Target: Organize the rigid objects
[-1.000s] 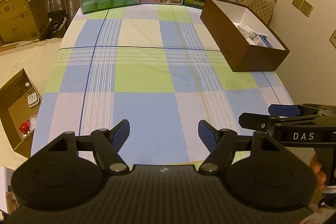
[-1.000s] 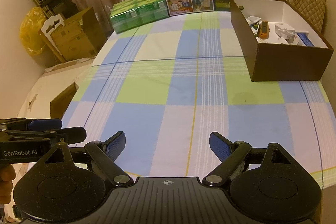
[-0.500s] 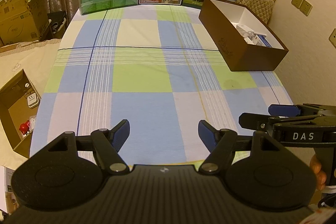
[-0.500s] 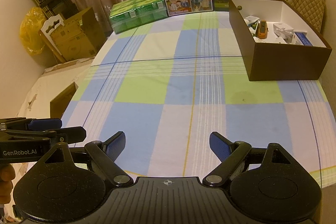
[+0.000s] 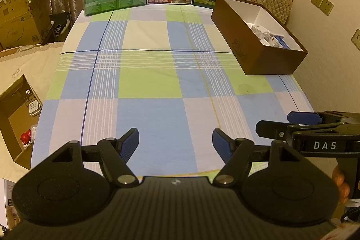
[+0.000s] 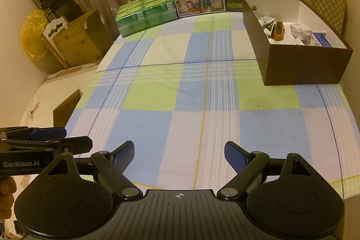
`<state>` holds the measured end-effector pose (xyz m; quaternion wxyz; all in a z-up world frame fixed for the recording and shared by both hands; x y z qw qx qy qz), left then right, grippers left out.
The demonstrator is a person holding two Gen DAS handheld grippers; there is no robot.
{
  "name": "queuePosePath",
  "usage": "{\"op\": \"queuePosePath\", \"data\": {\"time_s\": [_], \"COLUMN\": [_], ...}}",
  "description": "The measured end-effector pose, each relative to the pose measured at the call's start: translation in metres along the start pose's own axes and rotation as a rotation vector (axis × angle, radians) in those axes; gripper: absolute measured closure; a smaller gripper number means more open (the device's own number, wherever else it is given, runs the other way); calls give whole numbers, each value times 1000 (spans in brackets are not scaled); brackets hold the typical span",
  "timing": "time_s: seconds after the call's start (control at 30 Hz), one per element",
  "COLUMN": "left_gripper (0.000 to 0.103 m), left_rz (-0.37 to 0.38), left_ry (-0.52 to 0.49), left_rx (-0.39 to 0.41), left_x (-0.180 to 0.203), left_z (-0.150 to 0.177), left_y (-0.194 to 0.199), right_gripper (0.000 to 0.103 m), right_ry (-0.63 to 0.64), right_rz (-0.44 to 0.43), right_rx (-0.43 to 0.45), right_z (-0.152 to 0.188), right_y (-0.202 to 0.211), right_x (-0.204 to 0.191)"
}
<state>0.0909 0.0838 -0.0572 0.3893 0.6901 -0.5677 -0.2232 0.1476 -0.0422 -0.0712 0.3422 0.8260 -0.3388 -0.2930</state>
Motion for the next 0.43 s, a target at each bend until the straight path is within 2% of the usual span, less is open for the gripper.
{"op": "queuePosePath", "data": {"time_s": [0.43], "left_gripper": [35], "left_rz": [2], "left_ry": [2], "left_rx": [-3], "left_x": [3], "left_z": [0], "left_y": [-2], "right_gripper": [19], "right_ry": [0], "right_rz": [0], "right_rx": [0], "right_z": [0], "right_y": [0], "right_x": [0]}}
Point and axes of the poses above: each gripper's, at about its wrist camera, not at the fingertips, and y roughly against the way its jaws point, x to its right, z to its underside, the point moved 8 cm from there along -y, roughly the way its jaws point, and after that the axes turned 1 degree about -y, right-handed, at the moved point
